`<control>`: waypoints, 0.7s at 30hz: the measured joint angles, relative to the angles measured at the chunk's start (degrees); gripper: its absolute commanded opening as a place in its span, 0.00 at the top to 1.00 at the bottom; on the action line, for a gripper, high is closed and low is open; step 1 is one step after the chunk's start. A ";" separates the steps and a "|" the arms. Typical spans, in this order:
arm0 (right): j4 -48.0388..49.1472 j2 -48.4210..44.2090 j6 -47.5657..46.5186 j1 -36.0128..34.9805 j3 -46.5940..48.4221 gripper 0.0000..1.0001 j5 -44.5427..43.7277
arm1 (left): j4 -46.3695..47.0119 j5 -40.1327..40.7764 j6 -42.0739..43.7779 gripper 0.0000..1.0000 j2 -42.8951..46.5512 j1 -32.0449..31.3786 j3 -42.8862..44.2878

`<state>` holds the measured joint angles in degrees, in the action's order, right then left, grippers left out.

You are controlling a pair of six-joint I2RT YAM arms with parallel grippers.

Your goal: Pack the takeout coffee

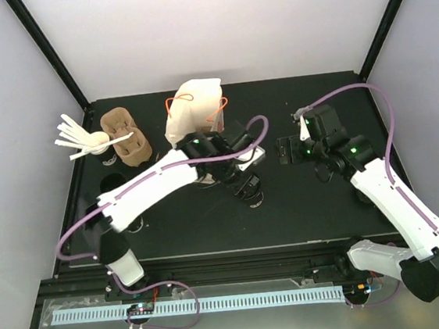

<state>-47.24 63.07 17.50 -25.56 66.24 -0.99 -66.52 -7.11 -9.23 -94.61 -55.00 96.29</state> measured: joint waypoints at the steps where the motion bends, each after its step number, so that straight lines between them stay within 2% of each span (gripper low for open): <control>1: -1.20 0.74 0.87 0.20 0.28 0.00 -0.31 | 0.92 1.14 0.52 0.36 -2.21 -0.22 0.15; 7: -5.60 0.50 5.27 0.28 -1.36 0.00 -0.35 | 3.43 8.07 3.15 0.35 -12.94 -1.22 0.70; 11: -7.13 0.52 6.38 0.31 -2.05 0.00 -0.35 | 4.83 10.34 4.13 0.22 -15.23 -2.16 0.98; 15: -7.52 0.96 6.45 0.31 -2.10 0.00 -0.26 | 5.35 10.80 4.72 0.03 -15.26 -2.47 1.09; 21: -8.37 2.82 6.14 0.31 -2.10 0.00 -0.17 | 5.22 10.80 4.55 0.01 -14.97 -2.47 1.18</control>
<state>-55.61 65.89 23.64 -25.26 64.14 -1.17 -61.30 3.68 -4.69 -109.58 -57.47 97.47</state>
